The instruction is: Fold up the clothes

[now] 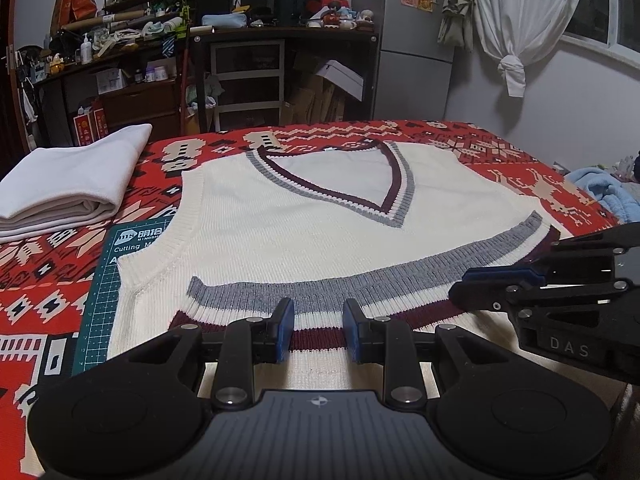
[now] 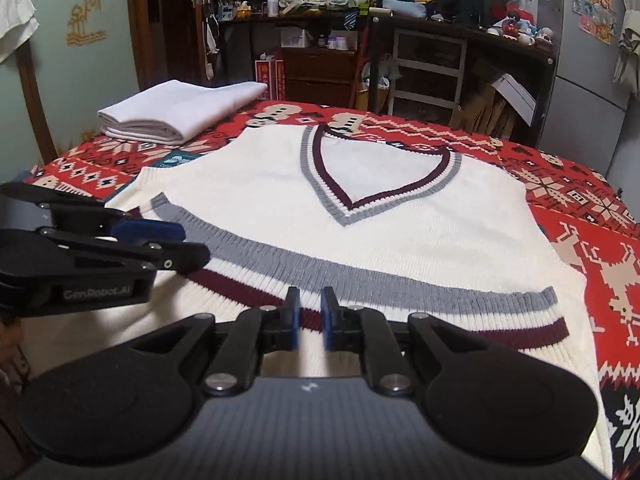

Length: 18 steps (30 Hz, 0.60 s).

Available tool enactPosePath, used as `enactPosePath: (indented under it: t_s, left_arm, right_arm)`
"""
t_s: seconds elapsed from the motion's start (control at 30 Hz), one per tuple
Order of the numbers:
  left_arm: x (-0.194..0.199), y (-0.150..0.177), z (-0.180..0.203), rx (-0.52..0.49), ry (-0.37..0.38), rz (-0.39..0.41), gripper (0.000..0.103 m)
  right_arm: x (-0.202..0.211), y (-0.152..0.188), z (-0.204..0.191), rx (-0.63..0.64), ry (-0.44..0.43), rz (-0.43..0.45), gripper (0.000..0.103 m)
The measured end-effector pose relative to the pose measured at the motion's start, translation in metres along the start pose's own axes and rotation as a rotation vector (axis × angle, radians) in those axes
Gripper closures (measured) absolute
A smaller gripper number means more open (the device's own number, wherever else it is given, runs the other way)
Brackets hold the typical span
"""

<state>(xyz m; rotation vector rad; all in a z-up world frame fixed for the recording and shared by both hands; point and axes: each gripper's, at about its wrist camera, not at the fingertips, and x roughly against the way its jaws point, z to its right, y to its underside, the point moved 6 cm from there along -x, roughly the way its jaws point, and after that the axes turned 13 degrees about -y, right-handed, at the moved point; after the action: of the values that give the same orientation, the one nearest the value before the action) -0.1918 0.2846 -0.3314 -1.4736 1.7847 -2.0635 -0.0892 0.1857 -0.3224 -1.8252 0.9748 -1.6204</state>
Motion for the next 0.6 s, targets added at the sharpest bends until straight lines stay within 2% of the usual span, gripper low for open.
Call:
enactPosePath:
  t_s: [0.2,0.3,0.43,0.47,0.53,0.6]
  left_arm:
    - [0.003,-0.001,-0.013,0.023,-0.031,-0.017,0.076]
    - [0.003,0.0,-0.032,0.068,-0.061,-0.032,0.076]
    - [0.005,0.002,-0.06,0.165,-0.058,-0.052,0.076]
    - [0.005,0.002,-0.065,0.177,-0.057,-0.054,0.078]
    - [0.002,0.002,-0.07,0.185,-0.055,-0.057,0.088]
    - [0.0,0.001,-0.071,0.174,-0.055,-0.054,0.088]
  right_arm:
    - [0.009,-0.001,0.009,-0.058,-0.013,0.024,0.092]
    - [0.026,-0.003,0.032,-0.117,0.033,0.062,0.091]
    - [0.056,0.002,0.076,-0.189,0.132,0.093,0.091]
    - [0.062,0.005,0.088,-0.202,0.16,0.092,0.091]
    - [0.067,0.011,0.111,-0.232,0.195,0.079,0.092]
    - [0.069,0.017,0.13,-0.258,0.205,0.075,0.093]
